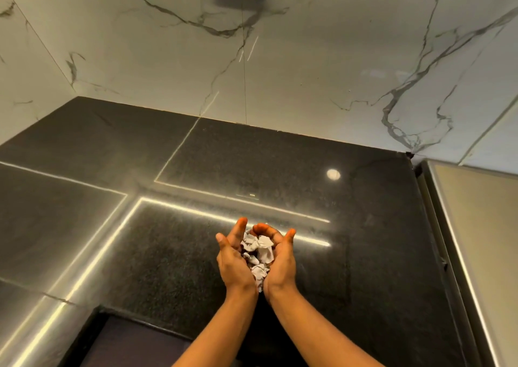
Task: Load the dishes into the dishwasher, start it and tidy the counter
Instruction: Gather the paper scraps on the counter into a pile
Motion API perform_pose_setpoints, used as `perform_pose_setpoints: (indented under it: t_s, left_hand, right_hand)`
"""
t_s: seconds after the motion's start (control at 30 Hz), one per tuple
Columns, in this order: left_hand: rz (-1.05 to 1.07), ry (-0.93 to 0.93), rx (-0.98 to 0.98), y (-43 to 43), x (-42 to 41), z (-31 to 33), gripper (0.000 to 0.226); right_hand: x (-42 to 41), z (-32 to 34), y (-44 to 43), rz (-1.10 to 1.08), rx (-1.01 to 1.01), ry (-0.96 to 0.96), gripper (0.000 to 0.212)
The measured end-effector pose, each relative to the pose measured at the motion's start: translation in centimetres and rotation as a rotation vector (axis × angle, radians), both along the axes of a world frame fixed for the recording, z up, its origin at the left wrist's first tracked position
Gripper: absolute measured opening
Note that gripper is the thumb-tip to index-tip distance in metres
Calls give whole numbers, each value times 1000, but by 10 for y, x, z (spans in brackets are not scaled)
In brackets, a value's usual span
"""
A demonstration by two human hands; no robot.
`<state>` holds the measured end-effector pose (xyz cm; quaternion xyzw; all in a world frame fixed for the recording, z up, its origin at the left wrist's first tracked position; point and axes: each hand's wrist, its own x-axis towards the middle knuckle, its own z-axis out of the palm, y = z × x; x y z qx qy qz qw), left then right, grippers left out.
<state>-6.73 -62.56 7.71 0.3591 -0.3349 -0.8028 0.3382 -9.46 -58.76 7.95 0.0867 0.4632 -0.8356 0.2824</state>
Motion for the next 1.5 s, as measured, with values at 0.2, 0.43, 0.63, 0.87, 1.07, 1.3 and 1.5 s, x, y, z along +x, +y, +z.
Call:
perform_pose_setpoints:
  t_s: [0.2, 0.43, 0.63, 0.87, 1.07, 1.3, 1.5]
  left_hand:
    - [141, 83, 152, -4, -10, 2, 63]
    - [202, 198, 226, -3, -18, 32, 67]
    - [317, 322, 218, 17, -2, 72, 68]
    - [595, 382, 191, 57, 94, 69, 76]
    - [948, 292, 232, 97, 225, 28, 72]
    - [1224, 72, 437, 144, 367, -83, 49]
    - [1261, 29, 650, 155, 448, -240, 48]
  right_hand:
    - [-13, 2, -1, -50, -111, -112, 72]
    - [-27, 39, -1, -48, -183, -75, 72]
    - [-12, 78, 16, 31, -268, -44, 71]
    - [74, 79, 48, 279, -254, -144, 70]
    - [201, 32, 69, 541, -147, -325, 58]
    - [340, -83, 100, 754, 148, -517, 48]
    - [416, -238, 103, 823, 413, -603, 54]
